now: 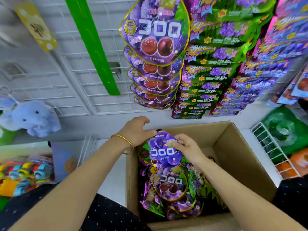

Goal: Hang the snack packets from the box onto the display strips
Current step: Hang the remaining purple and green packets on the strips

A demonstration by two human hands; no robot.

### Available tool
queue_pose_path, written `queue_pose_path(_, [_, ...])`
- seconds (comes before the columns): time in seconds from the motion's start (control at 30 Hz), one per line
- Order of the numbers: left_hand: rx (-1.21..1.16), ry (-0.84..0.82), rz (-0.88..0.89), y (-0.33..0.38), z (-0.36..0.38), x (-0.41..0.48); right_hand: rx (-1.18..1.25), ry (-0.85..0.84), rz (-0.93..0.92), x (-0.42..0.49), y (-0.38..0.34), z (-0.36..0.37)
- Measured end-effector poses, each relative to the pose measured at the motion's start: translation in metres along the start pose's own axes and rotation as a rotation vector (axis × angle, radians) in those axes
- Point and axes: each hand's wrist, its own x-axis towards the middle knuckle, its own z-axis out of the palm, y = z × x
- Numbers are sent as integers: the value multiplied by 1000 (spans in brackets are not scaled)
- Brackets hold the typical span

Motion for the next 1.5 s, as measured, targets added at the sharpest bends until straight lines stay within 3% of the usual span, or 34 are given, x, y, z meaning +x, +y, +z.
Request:
queue_pose_path(0.2, [-151, 164, 147, 17, -1, -3, 117, -33, -125, -18, -78, -22])
queue_pose_path(0.37, [-254, 289, 275, 48, -33, -5, -129, 251, -505, -21, -149, -20])
queue_pose_path(0.5, [-319, 351, 330, 85, -100, -1, -271, 330, -710, -6, -208, -32])
queue_pose_path(0.67, [-529, 750, 403, 135, -195, 19, -250, 430, -865, 7, -286, -45])
queue_pose_path(0.77, [-565, 726, 370, 162, -223, 37, -338, 520, -927, 18, -327, -47])
queue_pose_path(0.93, [-575, 687, 280, 185, -242, 50, -425, 616, -863, 26, -365, -42])
queue_pose_path(1.5, [-651, 582, 188, 193, -246, 45, -628, 697, -805, 27, -374, -39])
